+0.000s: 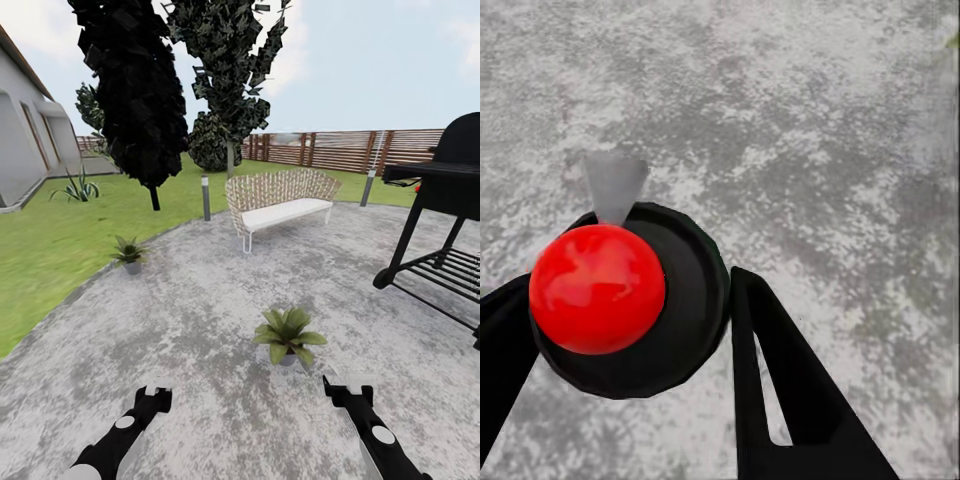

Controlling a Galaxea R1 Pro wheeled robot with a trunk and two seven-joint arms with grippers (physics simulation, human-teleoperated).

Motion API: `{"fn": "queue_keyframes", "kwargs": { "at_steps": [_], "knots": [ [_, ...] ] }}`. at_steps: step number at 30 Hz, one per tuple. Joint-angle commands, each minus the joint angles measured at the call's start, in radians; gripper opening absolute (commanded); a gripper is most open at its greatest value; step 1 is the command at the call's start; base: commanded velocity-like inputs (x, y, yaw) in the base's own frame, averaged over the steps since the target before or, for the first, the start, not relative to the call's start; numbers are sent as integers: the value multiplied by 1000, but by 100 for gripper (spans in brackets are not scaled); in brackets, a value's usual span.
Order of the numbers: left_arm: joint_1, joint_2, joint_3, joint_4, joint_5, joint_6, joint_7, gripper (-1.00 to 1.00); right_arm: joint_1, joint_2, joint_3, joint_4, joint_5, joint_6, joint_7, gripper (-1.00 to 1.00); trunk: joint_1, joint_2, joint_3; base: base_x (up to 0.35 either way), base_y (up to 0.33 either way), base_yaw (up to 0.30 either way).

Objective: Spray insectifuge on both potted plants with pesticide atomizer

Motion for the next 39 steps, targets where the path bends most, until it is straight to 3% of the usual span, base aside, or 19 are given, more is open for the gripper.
{"fn": "queue_keyframes", "kwargs": {
  "at_steps": [1, 29, 39],
  "knots": [
    [-1, 1, -1, 0, -6, -3, -1, -100, -1, 0, 0, 1, 1, -3, -2, 100, 0, 0, 0, 223, -152, -261],
    [1, 1, -13, 1, -16, -2, -2, -100, -1, 10, 6, 46, -3, -4, 1, 100, 0, 0, 22, 24, -13, -259],
    [1, 3, -13, -1, -18, 0, -6, -100, -1, 12, 7, 42, -5, -3, 1, 100, 0, 0, 23, 0, 0, -55]
  ]
}}
